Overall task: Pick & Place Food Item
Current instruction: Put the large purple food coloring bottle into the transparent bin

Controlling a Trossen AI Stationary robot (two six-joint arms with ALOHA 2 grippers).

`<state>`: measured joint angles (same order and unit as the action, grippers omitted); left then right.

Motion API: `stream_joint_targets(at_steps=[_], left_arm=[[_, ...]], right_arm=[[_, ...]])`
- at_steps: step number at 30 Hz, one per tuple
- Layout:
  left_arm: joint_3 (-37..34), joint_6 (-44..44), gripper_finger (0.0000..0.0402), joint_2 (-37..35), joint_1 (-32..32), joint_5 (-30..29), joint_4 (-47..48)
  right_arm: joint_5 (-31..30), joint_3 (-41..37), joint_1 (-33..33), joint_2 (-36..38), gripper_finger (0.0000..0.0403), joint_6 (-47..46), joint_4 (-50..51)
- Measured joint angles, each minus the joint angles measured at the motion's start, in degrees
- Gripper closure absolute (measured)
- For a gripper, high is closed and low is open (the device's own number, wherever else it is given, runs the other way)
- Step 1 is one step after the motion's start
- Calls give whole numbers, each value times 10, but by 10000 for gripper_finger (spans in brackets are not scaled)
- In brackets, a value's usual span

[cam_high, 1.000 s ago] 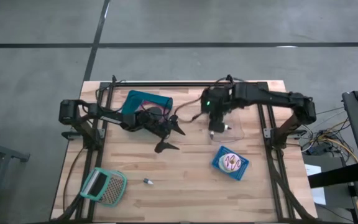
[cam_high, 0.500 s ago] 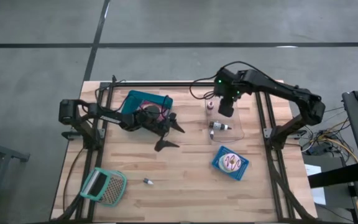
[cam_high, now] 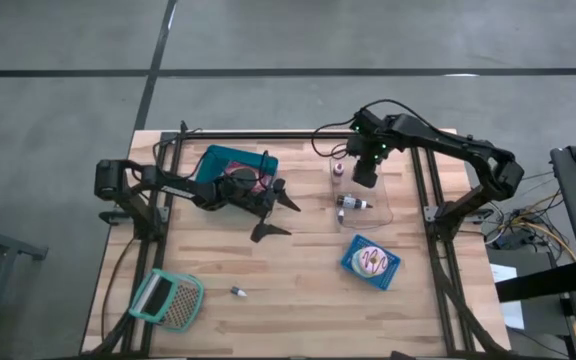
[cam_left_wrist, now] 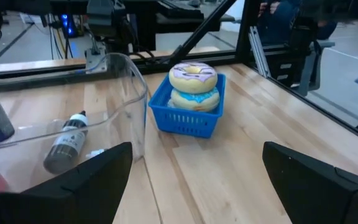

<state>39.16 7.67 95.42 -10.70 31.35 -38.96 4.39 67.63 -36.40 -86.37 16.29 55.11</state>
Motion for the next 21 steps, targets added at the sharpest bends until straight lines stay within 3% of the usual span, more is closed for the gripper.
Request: stream_joint_targets(at_steps=[10,21], left_arm=[[0,-7,34,0,0,1,-20],[6,-9,34,0,0,2,-26]], right_arm=[[47,-35,-41,0,294,30,-32],[51,-59,-45,-1,294,45,-40]])
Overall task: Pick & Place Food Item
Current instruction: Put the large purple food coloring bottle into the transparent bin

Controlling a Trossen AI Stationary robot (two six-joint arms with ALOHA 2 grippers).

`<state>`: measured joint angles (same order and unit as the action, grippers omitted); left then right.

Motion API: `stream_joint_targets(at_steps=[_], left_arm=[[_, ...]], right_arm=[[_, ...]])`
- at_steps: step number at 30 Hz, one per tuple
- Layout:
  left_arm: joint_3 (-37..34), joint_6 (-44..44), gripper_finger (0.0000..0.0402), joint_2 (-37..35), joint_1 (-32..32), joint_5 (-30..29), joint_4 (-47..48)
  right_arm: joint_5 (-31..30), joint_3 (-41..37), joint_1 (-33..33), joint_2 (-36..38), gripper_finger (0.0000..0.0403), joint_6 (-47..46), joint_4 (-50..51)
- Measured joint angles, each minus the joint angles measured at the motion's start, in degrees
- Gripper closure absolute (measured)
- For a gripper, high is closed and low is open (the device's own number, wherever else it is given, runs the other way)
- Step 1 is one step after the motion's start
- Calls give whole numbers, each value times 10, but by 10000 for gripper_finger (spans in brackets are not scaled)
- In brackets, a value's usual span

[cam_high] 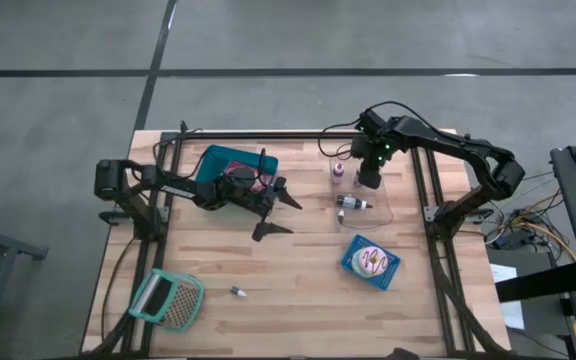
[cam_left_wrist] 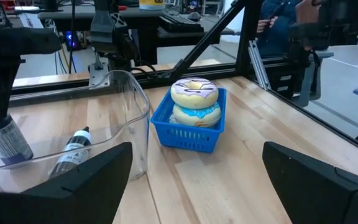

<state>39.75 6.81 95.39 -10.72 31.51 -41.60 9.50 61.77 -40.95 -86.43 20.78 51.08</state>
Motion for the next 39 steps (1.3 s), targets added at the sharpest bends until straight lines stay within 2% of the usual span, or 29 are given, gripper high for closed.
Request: stream_joint_targets(at_steps=[16,39], left_arm=[[1,0,35,0,0,0,0],[1,2,35,0,-2,-2,0]], right_arm=[[20,3,0,-31,294,13,-16],[11,8,0,-30,294,-5,-6]])
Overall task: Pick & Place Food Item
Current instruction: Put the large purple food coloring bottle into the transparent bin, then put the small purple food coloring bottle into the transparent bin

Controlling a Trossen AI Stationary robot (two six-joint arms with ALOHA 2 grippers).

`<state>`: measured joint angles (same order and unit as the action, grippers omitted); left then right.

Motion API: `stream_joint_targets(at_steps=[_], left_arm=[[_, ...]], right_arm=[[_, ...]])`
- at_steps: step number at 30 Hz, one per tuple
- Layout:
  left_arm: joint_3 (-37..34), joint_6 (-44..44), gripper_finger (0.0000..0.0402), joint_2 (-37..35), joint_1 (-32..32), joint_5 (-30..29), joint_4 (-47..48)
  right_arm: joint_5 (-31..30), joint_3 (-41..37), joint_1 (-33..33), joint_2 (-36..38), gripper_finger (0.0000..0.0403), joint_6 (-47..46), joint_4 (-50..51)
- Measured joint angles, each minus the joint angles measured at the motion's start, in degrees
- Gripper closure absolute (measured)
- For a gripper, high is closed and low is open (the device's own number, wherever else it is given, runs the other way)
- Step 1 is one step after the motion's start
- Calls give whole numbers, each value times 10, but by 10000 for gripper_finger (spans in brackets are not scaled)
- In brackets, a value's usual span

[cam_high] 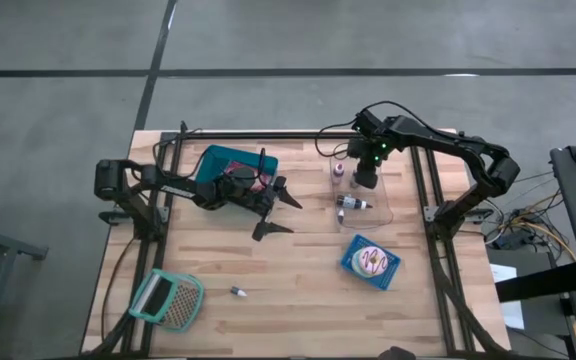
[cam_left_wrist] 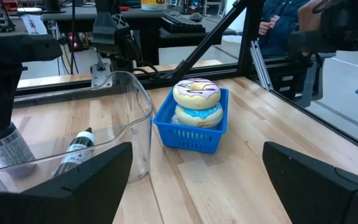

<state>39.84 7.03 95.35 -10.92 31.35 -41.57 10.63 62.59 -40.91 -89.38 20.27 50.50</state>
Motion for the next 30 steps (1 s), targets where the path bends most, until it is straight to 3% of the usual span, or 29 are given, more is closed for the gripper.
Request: stream_joint_targets(at_steps=[2,7,10,24,30], left_arm=[[0,0,35,0,0,0,0],[0,0,35,0,0,0,0],[0,0,35,0,-1,1,0],[0,0,34,0,-1,2,0],[0,0,34,0,-1,2,0]], right_arm=[[-1,0,0,0,284,-6,0],[-4,-2,0,-2,200,-11,7],[-4,-2,0,-2,177,-12,6],[-4,-2,0,-1,176,-17,3],[-33,-2,0,6,169,-19,3]])
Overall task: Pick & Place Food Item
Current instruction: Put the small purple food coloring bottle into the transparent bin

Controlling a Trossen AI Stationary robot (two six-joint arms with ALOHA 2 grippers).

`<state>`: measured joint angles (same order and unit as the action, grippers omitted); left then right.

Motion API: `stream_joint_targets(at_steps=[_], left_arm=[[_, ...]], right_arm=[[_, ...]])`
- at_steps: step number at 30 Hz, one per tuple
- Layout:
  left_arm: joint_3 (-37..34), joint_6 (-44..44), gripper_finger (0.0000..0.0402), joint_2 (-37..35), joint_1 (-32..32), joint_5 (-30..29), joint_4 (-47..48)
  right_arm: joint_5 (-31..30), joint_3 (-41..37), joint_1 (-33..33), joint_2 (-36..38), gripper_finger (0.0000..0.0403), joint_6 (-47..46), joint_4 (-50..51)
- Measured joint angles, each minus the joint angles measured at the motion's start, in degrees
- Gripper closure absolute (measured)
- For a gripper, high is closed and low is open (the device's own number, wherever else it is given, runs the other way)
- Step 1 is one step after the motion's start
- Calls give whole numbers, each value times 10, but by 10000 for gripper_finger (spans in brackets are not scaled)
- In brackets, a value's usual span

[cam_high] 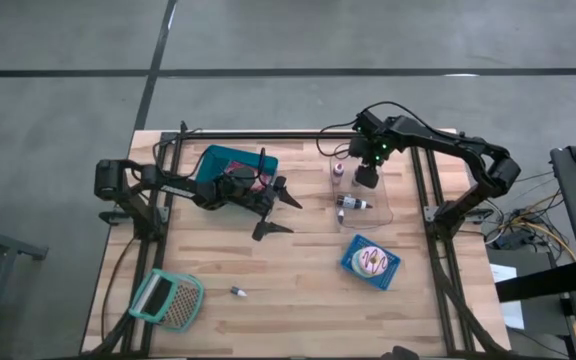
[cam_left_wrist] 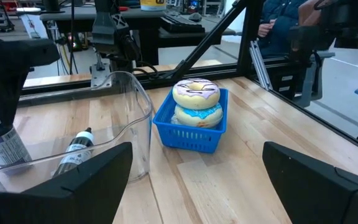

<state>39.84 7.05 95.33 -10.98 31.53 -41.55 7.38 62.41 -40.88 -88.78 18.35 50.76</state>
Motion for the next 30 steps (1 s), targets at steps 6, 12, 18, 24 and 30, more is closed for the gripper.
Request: stream_joint_targets(at_steps=[6,12,18,24,30], left_arm=[[0,0,34,0,0,0,0],[0,0,34,0,0,0,0],[0,7,34,-6,-1,6,16],[0,39,34,-72,-1,7,125],[-9,60,34,-179,10,-5,284]], right_arm=[[-1,3,0,33,167,-3,0],[-1,24,15,74,166,-13,0],[0,51,71,110,168,-19,-12],[0,67,161,138,177,-33,-80],[-8,65,250,141,179,-45,-138]])
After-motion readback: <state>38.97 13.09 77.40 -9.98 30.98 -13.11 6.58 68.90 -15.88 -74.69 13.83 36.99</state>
